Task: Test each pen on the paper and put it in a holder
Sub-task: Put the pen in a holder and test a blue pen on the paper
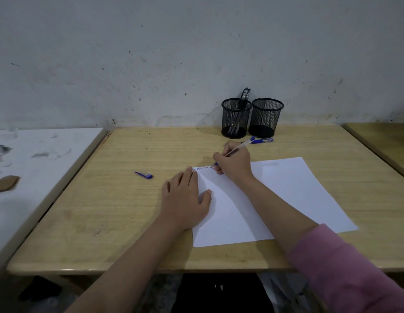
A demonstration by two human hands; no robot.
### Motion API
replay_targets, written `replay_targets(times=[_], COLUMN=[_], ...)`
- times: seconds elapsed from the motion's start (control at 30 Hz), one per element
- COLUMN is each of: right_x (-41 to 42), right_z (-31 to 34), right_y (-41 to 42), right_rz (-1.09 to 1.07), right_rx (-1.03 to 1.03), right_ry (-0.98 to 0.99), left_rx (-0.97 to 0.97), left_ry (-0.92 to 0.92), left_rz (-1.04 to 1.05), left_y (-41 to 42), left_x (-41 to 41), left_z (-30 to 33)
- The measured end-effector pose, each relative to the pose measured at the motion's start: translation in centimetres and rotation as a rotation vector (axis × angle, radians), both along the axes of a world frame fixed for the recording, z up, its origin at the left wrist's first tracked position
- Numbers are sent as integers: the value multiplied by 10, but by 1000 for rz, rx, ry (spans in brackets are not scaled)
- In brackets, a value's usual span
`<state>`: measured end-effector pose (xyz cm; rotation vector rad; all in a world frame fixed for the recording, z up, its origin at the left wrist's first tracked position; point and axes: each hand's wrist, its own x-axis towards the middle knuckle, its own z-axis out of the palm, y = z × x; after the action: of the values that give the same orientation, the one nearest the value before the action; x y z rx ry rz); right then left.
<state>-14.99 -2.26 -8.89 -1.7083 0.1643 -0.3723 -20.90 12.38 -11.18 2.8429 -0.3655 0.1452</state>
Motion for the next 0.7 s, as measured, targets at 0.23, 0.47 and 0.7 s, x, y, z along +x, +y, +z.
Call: replay_targets(times=[0.23, 0.47, 0.7], right_x=[3, 6, 4], right_z=[-1, -3, -3], right_y=[-1, 0, 0], right_rz=[21, -6, -8], right_rx=[-12, 21, 18], right_ry=[23, 33, 23], left_rx=[18, 21, 17], left_ry=[-6, 3, 9], left_rz=[1, 0, 0], left_y=[-1, -1, -2], left_x=[-1, -2, -1], left_z=[0, 2, 2])
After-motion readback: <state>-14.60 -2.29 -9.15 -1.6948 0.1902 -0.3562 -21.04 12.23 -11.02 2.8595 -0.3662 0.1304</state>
